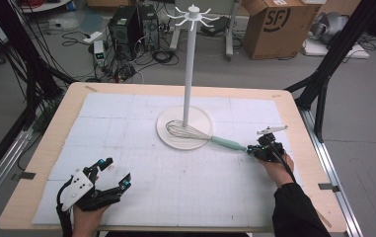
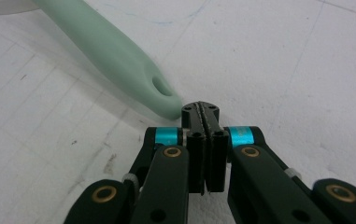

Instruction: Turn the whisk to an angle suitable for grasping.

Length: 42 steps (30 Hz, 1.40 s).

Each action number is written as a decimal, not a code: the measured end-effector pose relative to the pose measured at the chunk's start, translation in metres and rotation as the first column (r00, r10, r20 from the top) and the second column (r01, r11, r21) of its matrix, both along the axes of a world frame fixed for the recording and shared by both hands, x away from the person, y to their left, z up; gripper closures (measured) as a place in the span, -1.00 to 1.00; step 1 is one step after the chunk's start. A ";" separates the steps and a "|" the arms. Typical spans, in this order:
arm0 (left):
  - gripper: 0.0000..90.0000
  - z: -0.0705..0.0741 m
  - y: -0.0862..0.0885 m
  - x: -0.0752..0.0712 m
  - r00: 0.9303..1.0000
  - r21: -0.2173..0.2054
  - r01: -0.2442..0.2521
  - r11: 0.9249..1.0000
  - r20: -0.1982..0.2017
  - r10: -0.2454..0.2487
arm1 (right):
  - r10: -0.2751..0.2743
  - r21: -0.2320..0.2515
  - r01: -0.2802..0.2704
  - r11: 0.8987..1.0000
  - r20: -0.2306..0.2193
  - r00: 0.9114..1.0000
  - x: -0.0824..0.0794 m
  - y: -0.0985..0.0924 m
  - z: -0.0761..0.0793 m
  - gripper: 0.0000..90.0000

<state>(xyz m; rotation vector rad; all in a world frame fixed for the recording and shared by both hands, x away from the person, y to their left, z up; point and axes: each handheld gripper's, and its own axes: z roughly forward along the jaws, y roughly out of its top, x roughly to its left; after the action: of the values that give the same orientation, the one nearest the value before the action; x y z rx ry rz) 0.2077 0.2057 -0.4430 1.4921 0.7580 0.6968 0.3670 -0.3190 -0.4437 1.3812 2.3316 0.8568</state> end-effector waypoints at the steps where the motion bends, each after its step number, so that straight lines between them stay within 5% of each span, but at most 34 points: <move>1: -0.52 0.000 0.000 0.000 1.000 0.000 0.001 1.000 0.000 -0.001 | 0.005 -0.010 -0.005 1.000 0.001 1.000 0.001 0.003 0.001 1.00; 9: -0.52 0.000 0.000 -0.002 1.000 -0.004 0.003 1.000 0.002 -0.003 | 0.007 -0.021 -0.007 1.000 0.006 1.000 0.006 0.017 0.000 1.00; 16: -0.52 0.000 0.001 -0.003 1.000 -0.005 0.001 1.000 0.004 -0.001 | 0.003 0.014 -0.003 1.000 -0.014 1.000 0.006 0.028 0.000 1.00; 25: -0.52 0.000 0.002 -0.003 1.000 -0.004 0.000 1.000 0.004 0.000 | -0.025 0.042 0.027 0.999 -0.033 0.999 0.008 0.022 0.002 1.00; 31: -0.52 0.000 0.001 -0.003 1.000 -0.003 0.001 1.000 0.003 -0.001 | -0.027 0.067 0.032 0.997 -0.071 0.997 0.000 0.014 0.009 1.00; 33: -0.52 0.000 0.000 -0.003 1.000 -0.005 0.001 1.000 0.004 -0.001 | -0.028 0.070 0.037 0.997 -0.126 0.992 -0.002 0.015 0.007 1.00; 36: -0.52 0.000 0.000 -0.003 1.000 -0.002 0.003 1.000 0.003 -0.003 | -0.040 0.077 0.051 0.996 -0.147 0.988 -0.001 0.014 0.005 1.00; 42: -0.52 0.000 0.001 -0.003 1.000 -0.005 0.001 1.000 0.002 -0.001 | -0.044 0.082 0.057 0.995 -0.148 0.988 -0.001 0.014 0.004 1.00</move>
<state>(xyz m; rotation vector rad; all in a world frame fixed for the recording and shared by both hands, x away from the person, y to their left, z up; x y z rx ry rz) 0.2050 0.2066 -0.4427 1.4864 0.7565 0.6950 0.3659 -0.3048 -0.4393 1.5809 2.3799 0.8787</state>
